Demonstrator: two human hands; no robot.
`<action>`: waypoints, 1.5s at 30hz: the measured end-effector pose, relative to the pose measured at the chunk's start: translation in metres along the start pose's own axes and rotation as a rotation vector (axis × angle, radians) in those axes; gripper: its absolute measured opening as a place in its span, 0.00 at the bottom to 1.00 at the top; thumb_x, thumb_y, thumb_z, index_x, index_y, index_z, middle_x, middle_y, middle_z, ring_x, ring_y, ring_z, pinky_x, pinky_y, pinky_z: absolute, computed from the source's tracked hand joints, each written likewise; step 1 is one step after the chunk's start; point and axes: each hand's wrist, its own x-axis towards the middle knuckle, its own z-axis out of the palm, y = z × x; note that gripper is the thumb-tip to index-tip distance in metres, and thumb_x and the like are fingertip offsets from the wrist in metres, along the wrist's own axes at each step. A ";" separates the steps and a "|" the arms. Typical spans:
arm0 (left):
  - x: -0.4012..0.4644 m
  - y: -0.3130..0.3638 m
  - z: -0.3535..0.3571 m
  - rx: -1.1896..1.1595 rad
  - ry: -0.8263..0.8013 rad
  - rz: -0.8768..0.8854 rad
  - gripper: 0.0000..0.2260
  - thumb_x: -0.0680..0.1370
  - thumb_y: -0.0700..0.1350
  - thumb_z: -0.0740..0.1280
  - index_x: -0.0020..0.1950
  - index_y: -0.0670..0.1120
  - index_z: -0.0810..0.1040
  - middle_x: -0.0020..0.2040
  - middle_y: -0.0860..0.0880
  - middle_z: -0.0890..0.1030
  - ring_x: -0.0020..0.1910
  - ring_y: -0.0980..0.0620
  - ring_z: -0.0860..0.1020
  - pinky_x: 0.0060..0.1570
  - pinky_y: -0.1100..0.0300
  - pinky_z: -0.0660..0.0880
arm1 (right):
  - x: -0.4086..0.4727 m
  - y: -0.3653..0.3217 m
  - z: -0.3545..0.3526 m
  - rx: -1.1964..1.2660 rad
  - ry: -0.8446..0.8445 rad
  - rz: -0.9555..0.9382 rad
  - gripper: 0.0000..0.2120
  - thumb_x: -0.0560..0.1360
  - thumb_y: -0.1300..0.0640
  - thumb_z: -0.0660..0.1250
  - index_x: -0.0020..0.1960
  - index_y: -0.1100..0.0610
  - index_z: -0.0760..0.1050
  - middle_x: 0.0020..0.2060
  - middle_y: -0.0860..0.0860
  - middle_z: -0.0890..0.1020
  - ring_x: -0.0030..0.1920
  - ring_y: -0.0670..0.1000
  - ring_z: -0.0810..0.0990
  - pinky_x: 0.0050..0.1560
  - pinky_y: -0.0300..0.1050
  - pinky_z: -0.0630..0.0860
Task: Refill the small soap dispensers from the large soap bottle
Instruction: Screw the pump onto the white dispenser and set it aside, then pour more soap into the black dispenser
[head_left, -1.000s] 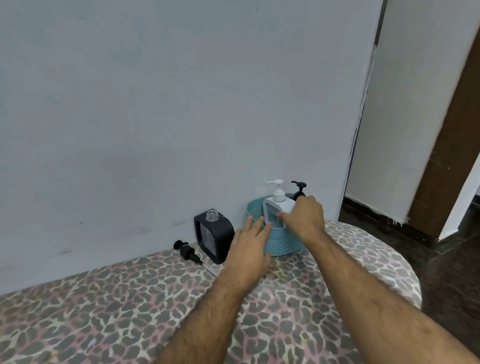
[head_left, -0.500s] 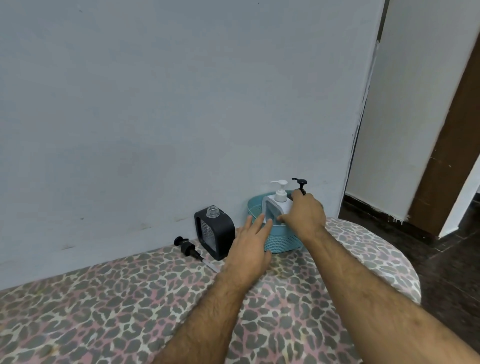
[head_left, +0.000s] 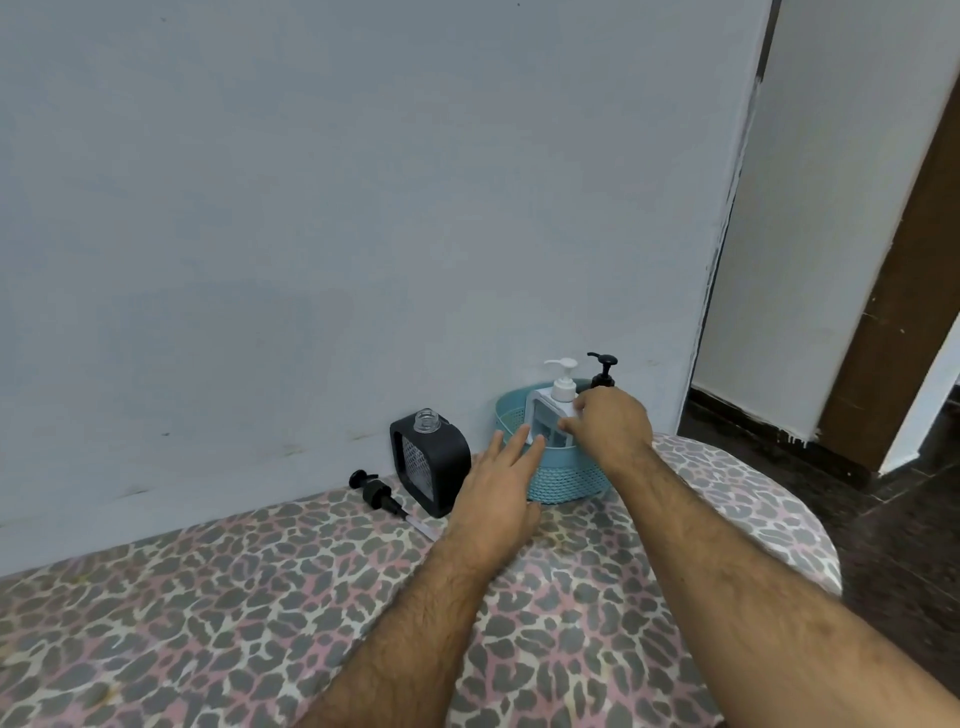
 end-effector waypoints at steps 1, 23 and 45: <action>0.000 0.000 0.000 0.007 -0.007 0.000 0.35 0.79 0.41 0.64 0.81 0.53 0.49 0.82 0.53 0.46 0.80 0.50 0.45 0.77 0.53 0.44 | 0.000 0.000 0.000 -0.006 -0.003 -0.007 0.12 0.73 0.46 0.72 0.50 0.54 0.83 0.39 0.49 0.82 0.39 0.50 0.78 0.37 0.41 0.70; -0.115 -0.077 -0.072 -0.055 0.182 -0.262 0.31 0.81 0.58 0.62 0.80 0.52 0.55 0.80 0.53 0.58 0.78 0.55 0.57 0.74 0.58 0.52 | -0.112 -0.064 0.006 0.849 0.046 -0.118 0.04 0.76 0.53 0.70 0.49 0.53 0.80 0.41 0.46 0.81 0.41 0.42 0.78 0.42 0.37 0.72; -0.167 -0.123 -0.081 -0.139 0.173 -0.445 0.33 0.80 0.56 0.66 0.80 0.50 0.55 0.80 0.51 0.59 0.77 0.52 0.61 0.76 0.53 0.58 | -0.113 -0.126 0.047 0.859 -0.134 0.041 0.22 0.71 0.55 0.75 0.59 0.59 0.70 0.50 0.51 0.78 0.49 0.51 0.77 0.41 0.39 0.72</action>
